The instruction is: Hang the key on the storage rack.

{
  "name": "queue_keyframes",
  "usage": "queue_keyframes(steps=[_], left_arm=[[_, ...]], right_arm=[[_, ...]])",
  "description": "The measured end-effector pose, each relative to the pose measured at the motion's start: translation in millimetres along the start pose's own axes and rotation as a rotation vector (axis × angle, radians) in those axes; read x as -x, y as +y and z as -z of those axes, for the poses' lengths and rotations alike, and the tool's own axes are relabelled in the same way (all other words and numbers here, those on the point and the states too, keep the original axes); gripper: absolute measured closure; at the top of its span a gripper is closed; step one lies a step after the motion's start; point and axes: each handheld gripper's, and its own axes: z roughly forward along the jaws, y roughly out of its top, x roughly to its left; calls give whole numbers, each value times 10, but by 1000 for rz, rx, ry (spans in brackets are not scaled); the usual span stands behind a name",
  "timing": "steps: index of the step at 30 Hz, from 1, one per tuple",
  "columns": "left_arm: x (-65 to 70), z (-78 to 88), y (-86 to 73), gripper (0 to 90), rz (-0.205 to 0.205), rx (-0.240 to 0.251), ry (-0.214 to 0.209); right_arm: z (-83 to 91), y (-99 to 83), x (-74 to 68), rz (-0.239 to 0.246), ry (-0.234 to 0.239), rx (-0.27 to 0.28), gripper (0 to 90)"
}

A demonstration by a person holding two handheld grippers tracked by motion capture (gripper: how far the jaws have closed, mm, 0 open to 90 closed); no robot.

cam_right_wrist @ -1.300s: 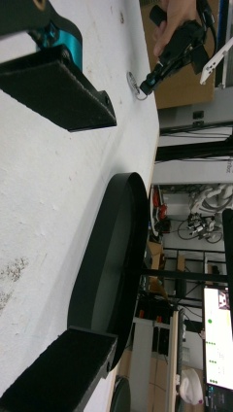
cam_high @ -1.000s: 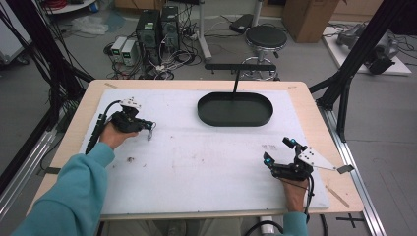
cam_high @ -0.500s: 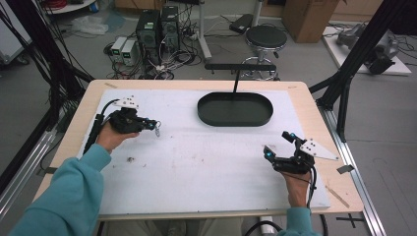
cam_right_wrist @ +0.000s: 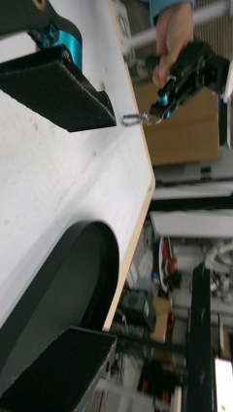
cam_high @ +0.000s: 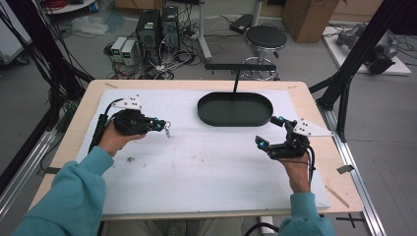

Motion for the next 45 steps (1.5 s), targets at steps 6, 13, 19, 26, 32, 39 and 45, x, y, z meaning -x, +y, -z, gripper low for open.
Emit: queue_keyframes(steps=[6,13,19,26,32,39,45], left_arm=[[106,-51,77,885,-24,27,-42],[229,-98,150,885,-44,65,-93],[344,-148,215,885,-64,93,-131],[421,-208,268,885,-74,106,-166],[465,-284,315,885,-84,110,-188],[496,-319,355,885,-89,120,-216],[510,-329,360,885,-92,126,-230]], right_arm=[[-137,161,8,-23,105,15,18],[-297,372,-15,29,183,-11,18],[-486,510,-100,50,259,-66,19],[-692,596,-189,81,331,-96,19],[-933,662,-307,132,421,-142,23],[-1113,666,-405,160,493,-185,46],[-1237,652,-440,132,519,-210,75]])
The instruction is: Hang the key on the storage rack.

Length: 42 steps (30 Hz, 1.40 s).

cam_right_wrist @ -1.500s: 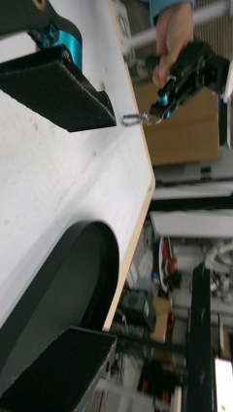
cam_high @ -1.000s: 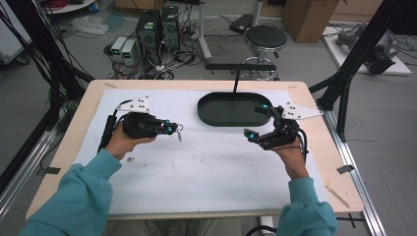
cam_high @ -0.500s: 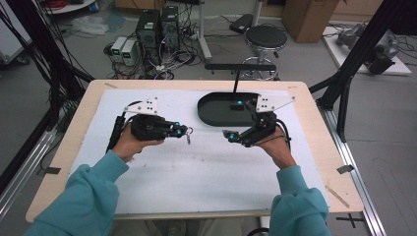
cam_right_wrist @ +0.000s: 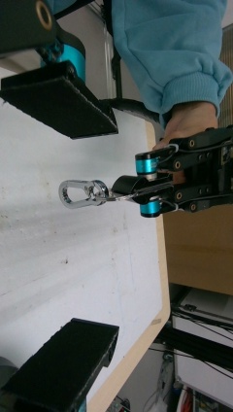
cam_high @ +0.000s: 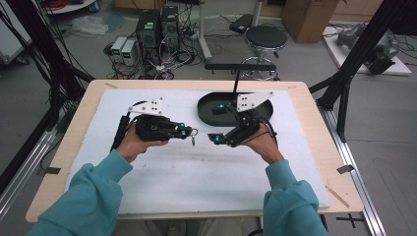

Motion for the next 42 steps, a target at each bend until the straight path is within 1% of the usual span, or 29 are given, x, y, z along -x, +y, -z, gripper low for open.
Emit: queue_keyframes(steps=[1,2,3,4,5,7,8,9,10,11,12,13,15,16,18,19,20,22,23,24,25,26,29,30,33,36,39,41,42], left_arm=[[5,2,2,885,-2,2,-1],[7,6,4,885,-5,0,-3],[9,6,5,885,-6,1,-3],[12,8,6,885,-7,1,-4],[12,8,6,885,-7,1,-4],[15,8,8,885,-8,0,-7],[24,1,7,885,-6,3,-16],[24,1,7,885,-6,3,-16],[27,-1,9,885,-10,0,-20],[33,-5,10,885,-11,2,-23],[35,-4,12,885,-15,-1,-23],[36,-3,12,885,-16,0,-23],[39,0,13,885,-14,0,-22],[42,4,15,885,-16,4,-22],[43,10,15,885,-16,4,-22],[42,13,17,885,-20,2,-21],[42,14,17,885,-20,2,-23],[48,10,17,885,-17,3,-25],[48,10,17,885,-17,3,-25],[55,4,18,885,-17,3,-25],[56,2,19,885,-19,2,-29],[56,2,19,885,-19,2,-29],[51,1,17,885,-19,2,-28],[51,0,16,885,-17,5,-29],[54,2,16,885,-18,5,-31],[58,0,19,885,-27,1,-32],[58,-1,18,885,-26,-1,-32],[56,-1,15,885,-25,-3,-28],[54,-1,14,885,-23,-2,-31]], right_arm=[[-11,1,1,-4,7,-3,95],[-24,2,4,-3,21,-2,161],[-35,6,3,6,37,-1,190],[-52,10,1,14,42,2,191],[-73,14,-2,7,53,-8,208],[-97,19,1,13,81,-18,261],[-112,23,-4,11,84,-21,274],[-132,27,3,18,90,-18,302],[-132,27,3,18,90,-18,302],[-159,28,9,-8,105,-18,347],[-167,27,10,-11,108,-18,364],[-182,26,13,-10,124,-19,390],[-201,25,13,-7,139,-23,413],[-210,25,10,-5,140,-27,440],[-223,22,10,-1,159,-37,478],[-229,22,13,6,159,-37,501],[-229,21,9,1,166,-43,521],[-233,20,10,4,173,-44,562],[-230,23,4,6,165,-49,585],[-230,24,10,19,167,-46,614],[-228,23,5,10,177,-48,631],[-229,26,11,17,181,-48,645],[-230,28,-3,14,188,-57,670],[-238,28,1,25,188,-55,676],[-241,26,-7,16,190,-69,718],[-255,27,-3,32,191,-69,768],[-259,28,-9,37,188,-75,814],[-261,31,-8,53,187,-74,854],[-261,29,-12,51,187,-75,864]])
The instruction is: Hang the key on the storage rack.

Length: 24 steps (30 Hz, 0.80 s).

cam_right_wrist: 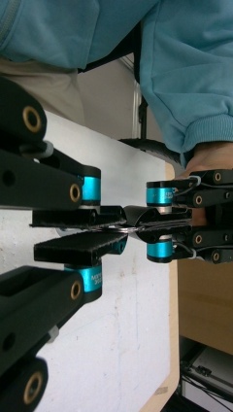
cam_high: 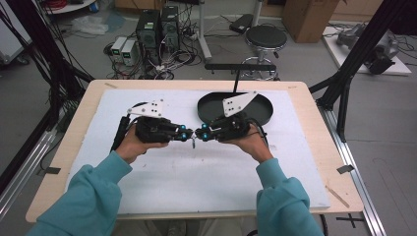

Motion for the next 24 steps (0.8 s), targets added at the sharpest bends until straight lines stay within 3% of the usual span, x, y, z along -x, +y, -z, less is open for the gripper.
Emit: queue_keyframes(steps=[11,17,18,20,24], left_arm=[[1,-30,-14,882,-13,-5,-4],[-28,-41,-38,832,34,-1,8],[-48,-37,-41,680,61,-6,21],[-54,-40,-45,545,77,-3,26],[-56,-17,-56,453,70,23,44]], right_arm=[[8,-21,7,-65,23,-14,890],[12,-22,11,-60,8,-23,891],[10,-19,11,-51,-10,-24,890],[11,-21,7,-62,-12,-39,890],[11,-24,17,-57,-25,-41,892]])
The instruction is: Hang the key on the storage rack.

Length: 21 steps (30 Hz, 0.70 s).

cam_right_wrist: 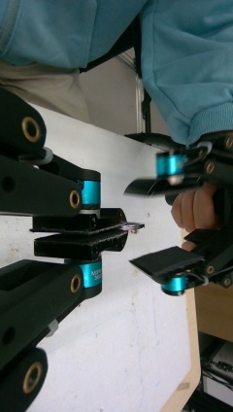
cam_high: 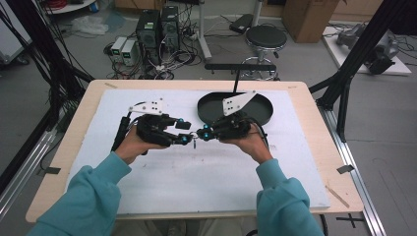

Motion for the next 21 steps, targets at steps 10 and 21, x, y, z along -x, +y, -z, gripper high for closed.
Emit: queue_keyframes(steps=[10,21], left_arm=[[-19,142,-83,33,-34,30,99],[-44,640,-419,17,-22,57,284]], right_arm=[[132,-4,-4,-10,-53,3,892],[523,-56,41,-69,-175,35,892]])
